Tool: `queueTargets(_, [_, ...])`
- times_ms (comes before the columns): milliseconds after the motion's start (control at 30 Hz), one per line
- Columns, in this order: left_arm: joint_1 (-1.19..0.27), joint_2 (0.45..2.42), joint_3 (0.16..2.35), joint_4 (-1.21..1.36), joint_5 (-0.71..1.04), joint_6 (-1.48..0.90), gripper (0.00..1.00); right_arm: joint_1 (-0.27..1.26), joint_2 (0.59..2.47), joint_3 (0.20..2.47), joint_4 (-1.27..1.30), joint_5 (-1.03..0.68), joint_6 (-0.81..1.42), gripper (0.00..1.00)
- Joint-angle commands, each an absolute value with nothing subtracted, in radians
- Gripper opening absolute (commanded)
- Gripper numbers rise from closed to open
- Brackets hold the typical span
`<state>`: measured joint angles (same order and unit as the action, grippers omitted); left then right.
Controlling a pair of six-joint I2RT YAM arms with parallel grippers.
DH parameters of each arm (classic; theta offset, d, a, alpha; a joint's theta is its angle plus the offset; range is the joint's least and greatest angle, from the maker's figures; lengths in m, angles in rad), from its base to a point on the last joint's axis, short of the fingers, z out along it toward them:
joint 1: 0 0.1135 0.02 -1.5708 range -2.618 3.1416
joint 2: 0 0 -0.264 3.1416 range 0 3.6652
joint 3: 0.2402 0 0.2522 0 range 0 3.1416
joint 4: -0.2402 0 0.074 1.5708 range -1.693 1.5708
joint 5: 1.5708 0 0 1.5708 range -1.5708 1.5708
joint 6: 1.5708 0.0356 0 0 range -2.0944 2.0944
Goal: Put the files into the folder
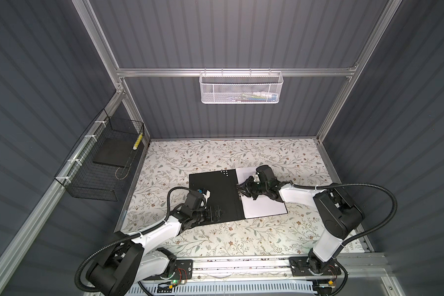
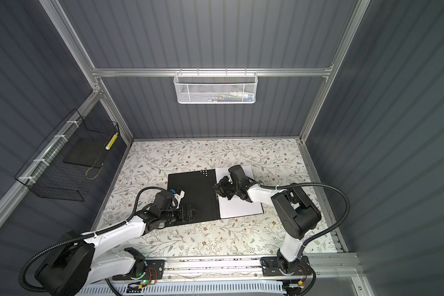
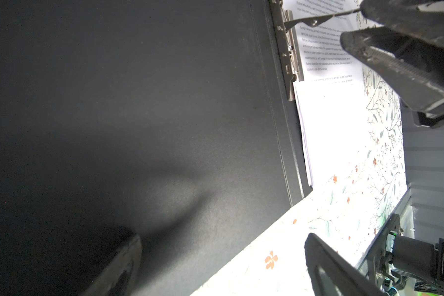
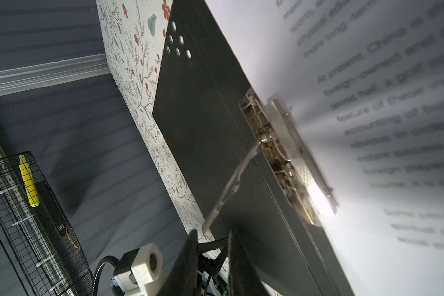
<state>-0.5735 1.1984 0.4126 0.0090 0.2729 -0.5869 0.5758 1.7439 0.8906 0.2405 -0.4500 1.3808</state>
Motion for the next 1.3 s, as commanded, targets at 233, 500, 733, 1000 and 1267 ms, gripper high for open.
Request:
queueTargets(233, [-0.572, 1.227, 0.398, 0.001, 0.286, -0.592, 1.00, 0.579, 1.756, 0.879, 0.258, -0.462, 1.386, 0.20])
queueTargets(500, [-0.572, 1.220, 0.397, 0.000, 0.284, -0.589, 1.00, 0.578, 1.779, 0.872, 0.288, -0.474, 1.397, 0.17])
queueTargets(733, [-0.572, 1.219, 0.395, 0.000, 0.285, -0.589, 1.00, 0.577, 1.781, 0.867, 0.287, -0.470, 1.399, 0.15])
queueTargets(1000, [-0.572, 1.218, 0.397, -0.001, 0.284, -0.586, 1.00, 0.570, 1.774, 0.853, 0.288, -0.461, 1.404, 0.12])
queueTargets(1267, [-0.572, 1.216, 0.394, -0.003, 0.280, -0.586, 1.00, 0.557, 1.774, 0.845, 0.293, -0.463, 1.402, 0.12])
